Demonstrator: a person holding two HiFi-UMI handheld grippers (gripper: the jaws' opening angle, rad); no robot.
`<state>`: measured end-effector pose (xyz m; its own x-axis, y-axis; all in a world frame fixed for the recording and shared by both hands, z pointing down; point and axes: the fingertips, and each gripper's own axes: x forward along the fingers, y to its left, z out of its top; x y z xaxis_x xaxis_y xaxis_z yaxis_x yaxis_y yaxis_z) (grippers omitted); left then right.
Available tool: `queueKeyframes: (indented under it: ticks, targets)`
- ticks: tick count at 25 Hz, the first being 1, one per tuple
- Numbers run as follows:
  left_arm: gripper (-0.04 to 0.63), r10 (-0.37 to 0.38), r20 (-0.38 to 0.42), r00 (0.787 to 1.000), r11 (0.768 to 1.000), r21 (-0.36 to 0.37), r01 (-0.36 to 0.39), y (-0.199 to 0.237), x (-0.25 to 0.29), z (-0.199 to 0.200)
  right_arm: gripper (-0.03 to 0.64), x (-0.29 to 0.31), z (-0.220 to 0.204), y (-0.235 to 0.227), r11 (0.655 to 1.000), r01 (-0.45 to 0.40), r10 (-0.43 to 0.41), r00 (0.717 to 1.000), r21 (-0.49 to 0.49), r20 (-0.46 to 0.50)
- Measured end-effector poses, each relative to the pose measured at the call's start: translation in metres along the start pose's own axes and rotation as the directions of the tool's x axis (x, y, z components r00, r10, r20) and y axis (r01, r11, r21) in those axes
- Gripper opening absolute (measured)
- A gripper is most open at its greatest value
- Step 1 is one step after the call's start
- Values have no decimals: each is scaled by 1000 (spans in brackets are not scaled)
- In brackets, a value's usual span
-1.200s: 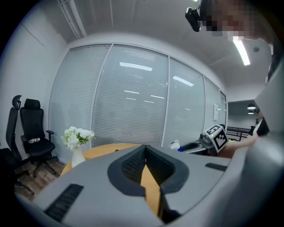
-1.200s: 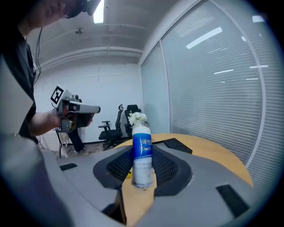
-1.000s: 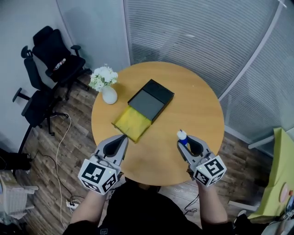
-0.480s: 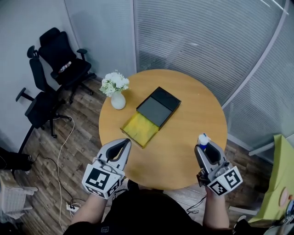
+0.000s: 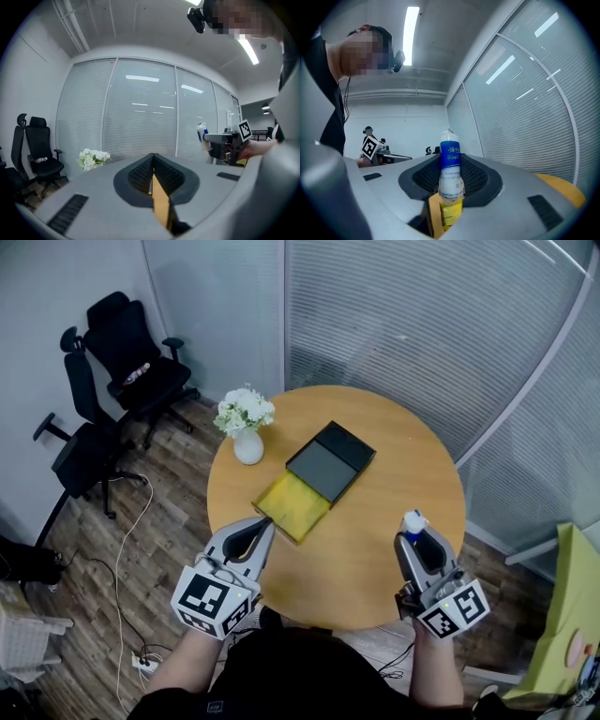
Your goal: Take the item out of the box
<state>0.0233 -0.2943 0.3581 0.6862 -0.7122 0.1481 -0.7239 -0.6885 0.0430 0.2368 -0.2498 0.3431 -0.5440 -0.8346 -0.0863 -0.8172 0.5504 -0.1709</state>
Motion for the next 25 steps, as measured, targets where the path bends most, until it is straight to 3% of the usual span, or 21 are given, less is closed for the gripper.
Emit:
queueKeyframes:
  ticks: [6,25]
  targets:
    - [9,-26,20,999,999,-27,27,-5,4,6,132,11,11,14,998,-13,15,1000,-56,23]
    - [9,-28,-19,999,999,-28,28,-3,1,-14,132,8,-11,15,999,21,-21,1000,-25,0]
